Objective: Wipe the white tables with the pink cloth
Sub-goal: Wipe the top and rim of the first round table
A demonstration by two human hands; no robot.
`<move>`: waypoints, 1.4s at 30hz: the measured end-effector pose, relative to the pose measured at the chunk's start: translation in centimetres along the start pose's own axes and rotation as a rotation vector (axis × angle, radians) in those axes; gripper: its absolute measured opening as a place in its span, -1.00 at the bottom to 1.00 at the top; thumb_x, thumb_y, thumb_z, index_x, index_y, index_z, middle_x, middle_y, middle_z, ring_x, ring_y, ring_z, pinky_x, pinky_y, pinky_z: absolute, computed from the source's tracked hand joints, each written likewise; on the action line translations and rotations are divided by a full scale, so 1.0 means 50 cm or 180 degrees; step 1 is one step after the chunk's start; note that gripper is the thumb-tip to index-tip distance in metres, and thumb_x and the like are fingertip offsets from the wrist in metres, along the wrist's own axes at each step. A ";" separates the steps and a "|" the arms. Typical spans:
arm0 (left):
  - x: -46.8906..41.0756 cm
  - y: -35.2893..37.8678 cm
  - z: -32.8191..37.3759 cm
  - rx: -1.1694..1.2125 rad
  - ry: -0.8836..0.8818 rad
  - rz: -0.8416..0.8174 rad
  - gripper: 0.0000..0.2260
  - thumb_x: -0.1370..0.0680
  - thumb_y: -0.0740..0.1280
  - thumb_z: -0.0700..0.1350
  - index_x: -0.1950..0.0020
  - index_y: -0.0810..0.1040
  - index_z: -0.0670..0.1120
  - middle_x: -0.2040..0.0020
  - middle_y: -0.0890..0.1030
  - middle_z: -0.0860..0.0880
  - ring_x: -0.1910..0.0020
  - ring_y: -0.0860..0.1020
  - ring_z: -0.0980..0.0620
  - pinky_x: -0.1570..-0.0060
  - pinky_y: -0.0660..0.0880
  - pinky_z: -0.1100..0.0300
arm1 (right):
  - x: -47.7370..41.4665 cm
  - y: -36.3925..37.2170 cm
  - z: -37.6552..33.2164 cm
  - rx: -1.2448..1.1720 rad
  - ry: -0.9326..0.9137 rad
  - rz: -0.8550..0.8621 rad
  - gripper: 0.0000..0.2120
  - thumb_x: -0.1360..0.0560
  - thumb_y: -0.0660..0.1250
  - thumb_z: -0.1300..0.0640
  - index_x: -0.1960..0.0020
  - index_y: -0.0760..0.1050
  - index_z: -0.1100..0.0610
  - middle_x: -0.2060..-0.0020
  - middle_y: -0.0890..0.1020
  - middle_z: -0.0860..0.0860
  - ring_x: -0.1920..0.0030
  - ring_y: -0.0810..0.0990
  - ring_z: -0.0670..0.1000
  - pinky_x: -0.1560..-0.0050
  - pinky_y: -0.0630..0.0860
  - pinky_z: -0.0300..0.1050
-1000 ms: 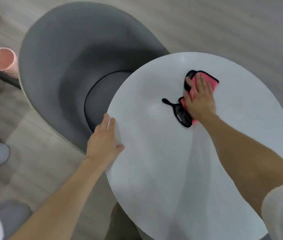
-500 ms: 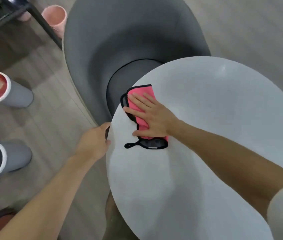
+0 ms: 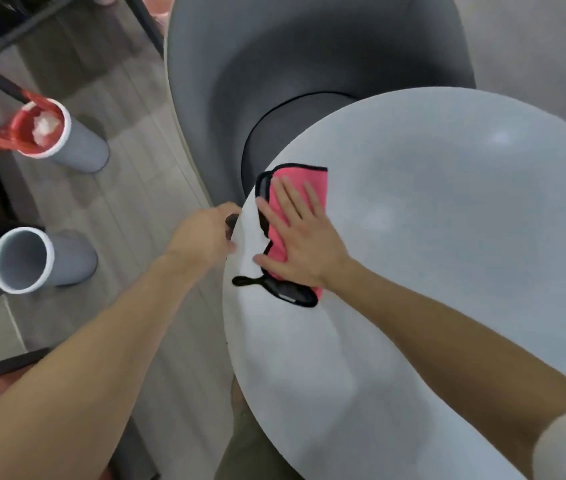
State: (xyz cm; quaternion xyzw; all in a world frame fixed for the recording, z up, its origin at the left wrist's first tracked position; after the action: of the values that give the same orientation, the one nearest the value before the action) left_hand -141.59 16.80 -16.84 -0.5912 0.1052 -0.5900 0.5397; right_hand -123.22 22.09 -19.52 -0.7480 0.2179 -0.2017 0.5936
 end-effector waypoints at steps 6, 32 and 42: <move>-0.013 -0.009 0.008 -0.0077 -0.0039 -0.0045 -0.55 -0.44 0.52 -0.28 -0.18 0.54 0.14 0.09 0.70 0.12 0.09 0.70 -0.04 0.00 0.70 -0.11 | 0.017 -0.029 0.180 0.0073 -0.0420 0.0087 -0.19 -0.65 0.18 -0.45 -0.76 0.15 -0.06 -0.75 0.09 0.16 -0.76 -0.01 0.18 -0.73 -0.06 0.26; -0.054 -0.063 0.000 -0.1479 0.1904 -0.0291 -0.49 -0.57 0.50 0.15 -0.48 0.45 0.17 -0.16 0.65 0.00 -0.13 0.63 -0.12 -0.07 0.63 -0.07 | 0.309 0.034 -0.010 -0.0134 0.3458 0.0474 -0.27 -0.74 0.11 -0.28 -0.79 -0.10 -0.09 -0.77 -0.15 0.06 -0.76 -0.20 0.08 -0.73 -0.05 0.25; -0.172 -0.152 0.159 -0.2126 0.3203 0.0279 -0.83 -0.73 0.31 -0.01 -0.06 0.70 0.04 -0.12 0.65 0.06 -0.08 0.60 -0.05 0.15 0.49 0.07 | 0.197 0.004 0.130 -0.0233 0.5791 0.0962 -0.23 -0.70 -0.07 -0.31 -0.78 0.02 0.10 -0.74 -0.03 0.27 -0.75 -0.09 0.24 -0.70 -0.08 0.37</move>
State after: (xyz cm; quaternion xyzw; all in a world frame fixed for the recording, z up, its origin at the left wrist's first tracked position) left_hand -141.43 30.45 -13.87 -0.3721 0.5514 -0.7095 0.2326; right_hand -111.49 21.68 -20.70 -0.2832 0.7020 -0.6253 0.1897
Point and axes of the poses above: each hand's wrist, its own x-axis away from the middle knuckle, its own y-axis out of the palm, z = x × y, the point moved 5 cm from there along -x, towards the middle knuckle
